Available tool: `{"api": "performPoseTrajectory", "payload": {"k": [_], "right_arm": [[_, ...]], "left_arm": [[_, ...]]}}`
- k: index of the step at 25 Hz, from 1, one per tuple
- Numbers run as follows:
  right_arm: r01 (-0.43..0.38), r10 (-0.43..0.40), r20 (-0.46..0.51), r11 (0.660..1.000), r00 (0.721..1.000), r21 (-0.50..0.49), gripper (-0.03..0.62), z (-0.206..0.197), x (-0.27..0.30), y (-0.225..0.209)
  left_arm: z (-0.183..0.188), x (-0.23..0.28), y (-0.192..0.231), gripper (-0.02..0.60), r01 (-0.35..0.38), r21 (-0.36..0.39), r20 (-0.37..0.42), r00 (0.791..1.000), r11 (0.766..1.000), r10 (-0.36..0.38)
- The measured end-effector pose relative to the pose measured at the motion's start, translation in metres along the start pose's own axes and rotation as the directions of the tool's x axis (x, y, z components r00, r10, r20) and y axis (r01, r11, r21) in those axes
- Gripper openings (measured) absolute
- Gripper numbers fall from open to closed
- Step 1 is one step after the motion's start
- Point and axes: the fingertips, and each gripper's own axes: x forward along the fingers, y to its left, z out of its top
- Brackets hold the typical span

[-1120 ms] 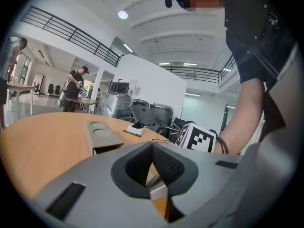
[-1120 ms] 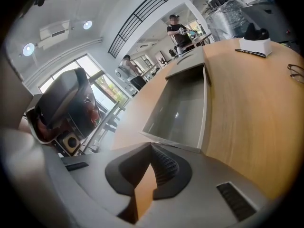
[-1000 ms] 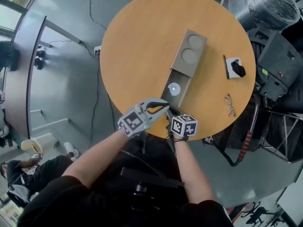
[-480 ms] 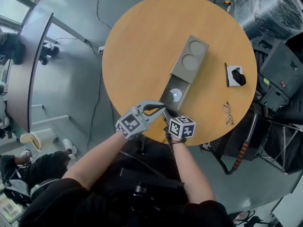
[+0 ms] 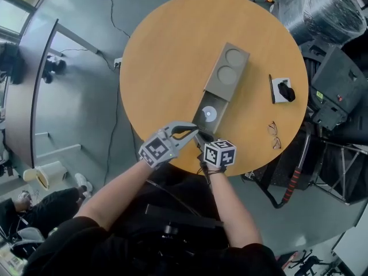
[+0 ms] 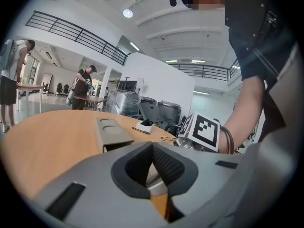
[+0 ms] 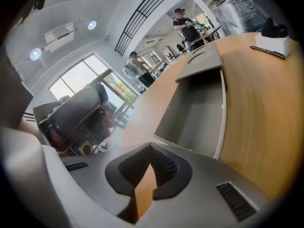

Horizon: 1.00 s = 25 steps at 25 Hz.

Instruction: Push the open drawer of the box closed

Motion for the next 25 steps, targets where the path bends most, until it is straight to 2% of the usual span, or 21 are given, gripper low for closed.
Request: {"api": "performPoseTrajectory", "payload": {"k": [6,10,25], "right_arm": [[0.071,-0.07,-0.024,0.997,0.997,0.035,0.021,-0.006,0.006,-0.008],[0.115,-0.116,-0.001,0.986,0.993,0.117,0.021,-0.005,0.009,-0.021],[0.146,-0.157,0.061,0.977,0.986,0.152,0.021,0.029,0.022,-0.036]], "left_arm": [[-0.003,0.003,0.008,0.028,0.063,0.004,-0.01,0.998,0.998,-0.062],[-0.002,0.006,0.017,0.028,0.094,0.004,-0.015,0.995,0.996,-0.094],[0.001,0.023,0.049,0.028,0.138,-0.004,-0.031,0.99,0.99,-0.138]]}}
